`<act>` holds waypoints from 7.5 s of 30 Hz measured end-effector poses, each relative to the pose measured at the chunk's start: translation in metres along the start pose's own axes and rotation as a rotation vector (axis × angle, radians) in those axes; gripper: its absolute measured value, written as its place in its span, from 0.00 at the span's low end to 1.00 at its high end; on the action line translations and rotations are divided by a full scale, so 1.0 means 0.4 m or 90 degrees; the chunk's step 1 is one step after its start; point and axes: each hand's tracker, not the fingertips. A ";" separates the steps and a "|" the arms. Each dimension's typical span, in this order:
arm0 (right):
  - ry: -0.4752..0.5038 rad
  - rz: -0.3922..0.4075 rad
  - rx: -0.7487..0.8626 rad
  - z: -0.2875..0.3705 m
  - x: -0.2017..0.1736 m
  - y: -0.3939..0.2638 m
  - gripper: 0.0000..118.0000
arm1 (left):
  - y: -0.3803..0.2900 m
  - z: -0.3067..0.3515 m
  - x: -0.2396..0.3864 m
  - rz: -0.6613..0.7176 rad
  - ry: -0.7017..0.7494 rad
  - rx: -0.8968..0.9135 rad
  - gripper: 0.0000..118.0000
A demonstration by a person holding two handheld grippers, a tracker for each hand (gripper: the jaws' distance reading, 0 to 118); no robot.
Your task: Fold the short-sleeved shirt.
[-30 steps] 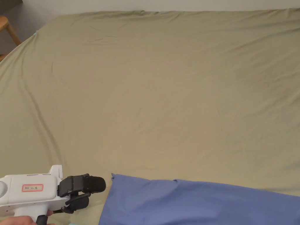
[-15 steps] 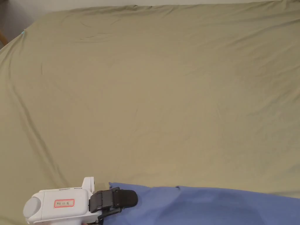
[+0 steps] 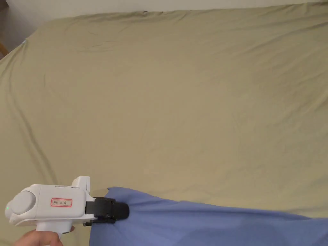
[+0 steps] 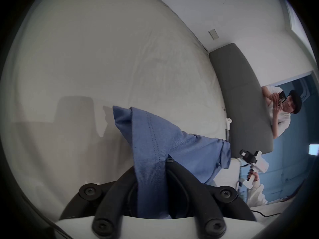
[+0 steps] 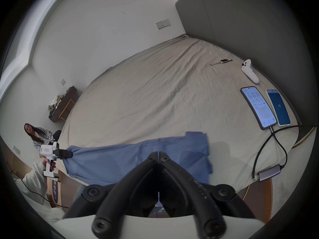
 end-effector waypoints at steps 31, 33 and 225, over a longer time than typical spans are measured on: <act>0.061 -0.002 0.041 0.097 0.103 -0.068 0.00 | -0.138 -0.227 0.456 -0.072 0.090 -0.003 0.06; 0.055 -0.010 0.035 0.092 0.113 -0.077 0.00 | -0.141 -0.238 0.437 -0.045 0.068 -0.033 0.18; 0.333 -0.188 -0.274 -0.386 -0.200 -0.024 0.00 | 0.322 0.305 -0.342 0.013 -0.018 -0.150 0.20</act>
